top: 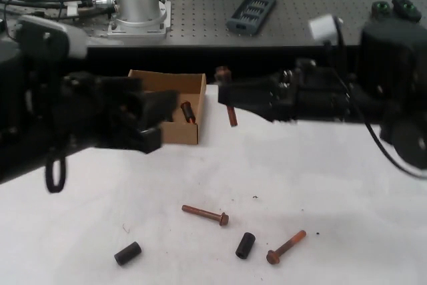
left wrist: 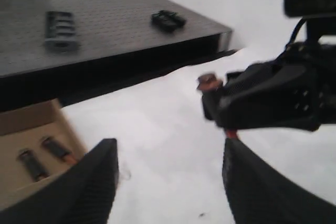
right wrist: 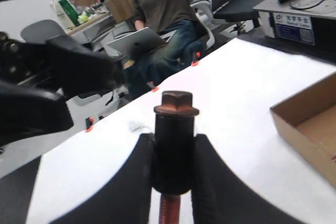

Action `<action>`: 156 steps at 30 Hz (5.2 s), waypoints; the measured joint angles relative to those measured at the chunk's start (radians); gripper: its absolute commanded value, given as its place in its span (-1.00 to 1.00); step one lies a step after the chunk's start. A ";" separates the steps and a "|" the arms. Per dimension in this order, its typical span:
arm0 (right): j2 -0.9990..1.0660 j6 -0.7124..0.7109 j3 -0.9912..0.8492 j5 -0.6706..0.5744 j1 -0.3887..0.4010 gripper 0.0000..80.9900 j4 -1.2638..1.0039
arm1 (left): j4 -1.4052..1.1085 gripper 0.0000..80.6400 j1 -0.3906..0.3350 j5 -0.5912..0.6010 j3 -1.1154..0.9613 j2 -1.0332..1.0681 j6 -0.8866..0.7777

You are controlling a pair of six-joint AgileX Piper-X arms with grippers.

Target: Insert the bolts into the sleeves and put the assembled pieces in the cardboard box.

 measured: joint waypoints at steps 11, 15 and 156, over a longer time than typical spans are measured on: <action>0.365 -0.074 -0.506 0.033 0.004 -0.87 0.343 | 0.267 0.06 0.013 -0.292 0.000 -0.133 0.051; 0.432 -0.075 -0.602 0.034 0.009 -0.87 0.399 | 0.325 0.06 0.013 -0.381 0.000 -0.133 0.051; 0.457 -0.856 -0.631 0.667 0.328 -0.87 1.432 | 0.749 -0.31 0.152 -0.163 0.002 -0.487 0.274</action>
